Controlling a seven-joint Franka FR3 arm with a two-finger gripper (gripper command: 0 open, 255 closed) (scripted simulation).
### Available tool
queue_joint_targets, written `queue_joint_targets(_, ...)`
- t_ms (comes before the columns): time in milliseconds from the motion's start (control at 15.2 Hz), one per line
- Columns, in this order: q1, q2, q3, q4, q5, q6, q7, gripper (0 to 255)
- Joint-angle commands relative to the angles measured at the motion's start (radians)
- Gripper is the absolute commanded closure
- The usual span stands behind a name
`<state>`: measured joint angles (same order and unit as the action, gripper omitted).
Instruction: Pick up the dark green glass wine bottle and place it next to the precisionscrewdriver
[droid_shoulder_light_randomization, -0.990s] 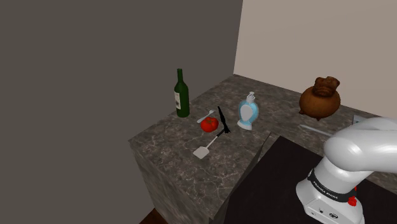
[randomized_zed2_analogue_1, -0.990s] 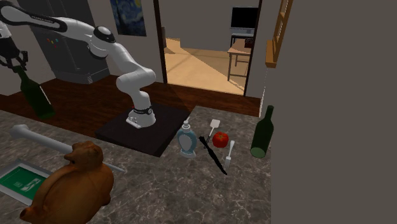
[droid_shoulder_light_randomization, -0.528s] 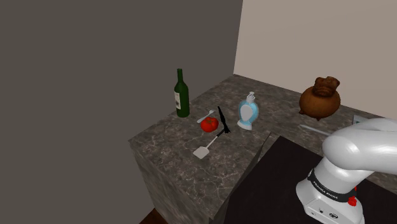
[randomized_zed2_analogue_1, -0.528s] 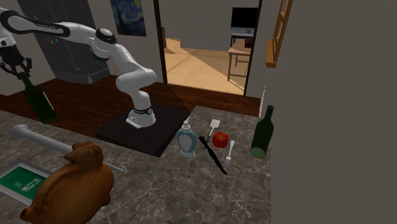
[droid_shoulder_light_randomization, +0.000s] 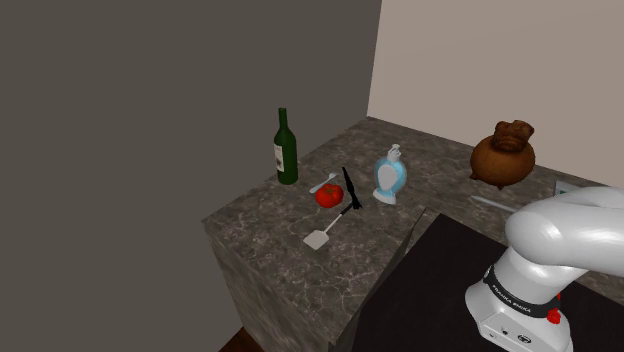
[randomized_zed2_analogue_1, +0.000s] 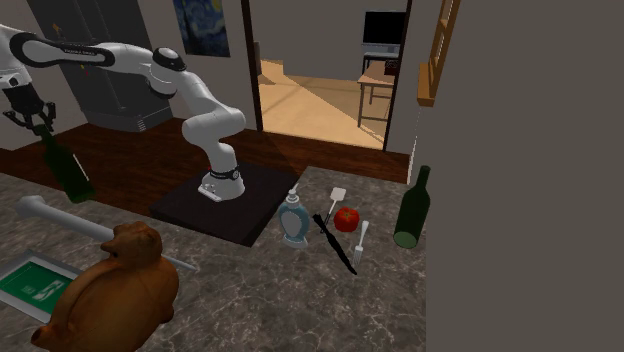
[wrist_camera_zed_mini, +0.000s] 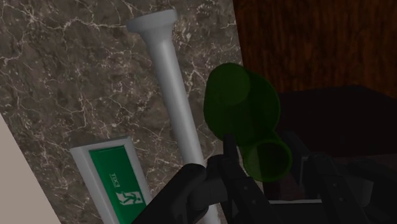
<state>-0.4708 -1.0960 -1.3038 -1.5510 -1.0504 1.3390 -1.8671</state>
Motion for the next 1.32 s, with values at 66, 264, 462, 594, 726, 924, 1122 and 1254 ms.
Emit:
queue_joint_targets(66,-0.017,-0.020,-0.010,-0.040,-0.014,0.026,0.009,255)
queue_joint_targets(264,-0.029,-0.039,-0.023,-0.074,-0.028,0.050,0.017,255)
queue_joint_targets(462,-0.038,-0.053,-0.034,-0.099,-0.040,0.069,0.024,255)
queue_joint_targets(594,-0.038,-0.053,-0.034,-0.100,-0.040,0.069,0.024,255)
queue_joint_targets(726,-0.038,-0.053,-0.034,-0.099,-0.040,0.069,0.024,255)
queue_joint_targets(924,-0.038,-0.053,-0.034,-0.099,-0.040,0.069,0.024,255)
queue_joint_targets(1122,-0.038,-0.053,-0.034,-0.100,-0.040,0.069,0.024,0)
queue_joint_targets(1254,-0.038,-0.053,-0.034,-0.100,-0.040,0.069,0.024,0)
